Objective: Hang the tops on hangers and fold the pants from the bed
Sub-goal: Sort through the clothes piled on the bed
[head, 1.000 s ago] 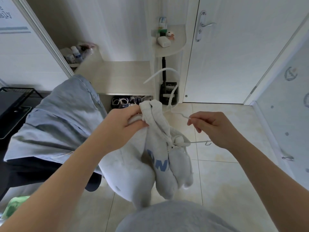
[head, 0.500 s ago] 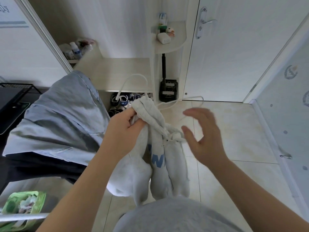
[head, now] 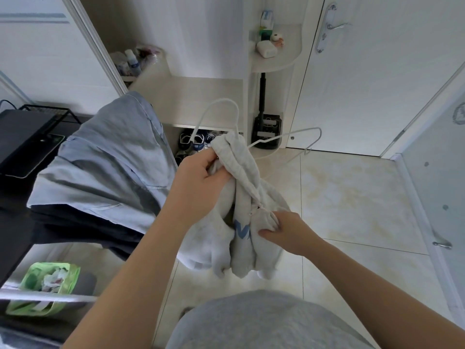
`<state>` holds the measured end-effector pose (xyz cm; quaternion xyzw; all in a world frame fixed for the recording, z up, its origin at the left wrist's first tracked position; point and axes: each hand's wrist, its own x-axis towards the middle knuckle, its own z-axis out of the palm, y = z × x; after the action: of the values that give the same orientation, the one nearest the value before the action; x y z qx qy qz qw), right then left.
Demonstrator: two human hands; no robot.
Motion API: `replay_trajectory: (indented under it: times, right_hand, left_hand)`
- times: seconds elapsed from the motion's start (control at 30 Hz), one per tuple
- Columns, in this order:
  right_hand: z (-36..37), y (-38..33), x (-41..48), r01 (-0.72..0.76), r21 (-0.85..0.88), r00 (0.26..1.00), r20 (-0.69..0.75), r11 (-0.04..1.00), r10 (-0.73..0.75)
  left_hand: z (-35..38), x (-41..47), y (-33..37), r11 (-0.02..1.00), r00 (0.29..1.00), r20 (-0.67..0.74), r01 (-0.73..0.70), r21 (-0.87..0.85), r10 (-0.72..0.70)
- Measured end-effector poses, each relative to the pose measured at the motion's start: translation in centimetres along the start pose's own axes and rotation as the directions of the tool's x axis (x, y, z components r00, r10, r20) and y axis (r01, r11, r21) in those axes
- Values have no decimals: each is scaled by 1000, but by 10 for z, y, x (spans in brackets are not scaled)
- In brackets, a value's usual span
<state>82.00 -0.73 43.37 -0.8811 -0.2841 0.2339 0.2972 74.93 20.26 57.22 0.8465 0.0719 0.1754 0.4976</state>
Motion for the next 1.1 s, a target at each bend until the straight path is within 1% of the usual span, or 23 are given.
replay_trajectory:
  times: [0.07, 0.17, 0.27, 0.4, 0.53, 0.63, 0.7, 0.77, 0.83, 0.9, 0.97, 1.1]
  right_hand:
    - [0, 14, 3, -24, -102, 999, 22, 994, 26]
    - [-6, 36, 8, -60, -278, 998, -31, 959, 54]
    - [-20, 54, 9, -50, -413, 993, -119, 909, 1]
    - [-41, 64, 9, -32, -499, 969, -228, 866, -95]
    - [-53, 63, 10, -40, -487, 945, -303, 873, -126]
    - [-61, 56, 10, -30, -430, 940, -320, 902, -121]
    - [-71, 42, 9, 24, -339, 944, -301, 940, -133]
    - [-81, 15, 8, 124, -253, 944, -269, 960, -193]
    - [-85, -18, 8, 260, -220, 933, -195, 940, -304]
    - [-81, -49, 4, 364, -162, 916, -116, 917, -384]
    - [-80, -67, 2, 381, -102, 915, -103, 919, -390]
    - [-94, -71, 3, 314, 25, 949, -47, 949, -312]
  left_hand:
    - [-4, -2, -3, 1000, 999, 42, 3, 6, -3]
    - [-9, -8, -9, 999, 992, 125, 0, 46, -6]
    - [-17, -14, -17, 999, 982, 188, 22, 42, -30]
    - [-28, -22, -25, 995, 957, 277, 66, 80, -86]
    - [-33, -22, -35, 982, 937, 309, 124, 142, -163]
    - [-32, -20, -39, 956, 914, 334, 148, 253, -230]
    - [-26, -18, -40, 939, 900, 343, 167, 300, -270]
    - [-16, -16, -40, 927, 888, 353, 178, 332, -296]
    - [-4, -13, -34, 936, 882, 380, 160, 312, -277]
    - [7, -10, -24, 955, 891, 400, 104, 277, -213]
    - [12, -9, -20, 966, 901, 403, 64, 249, -163]
    - [6, -6, -24, 978, 909, 403, 27, 209, -111]
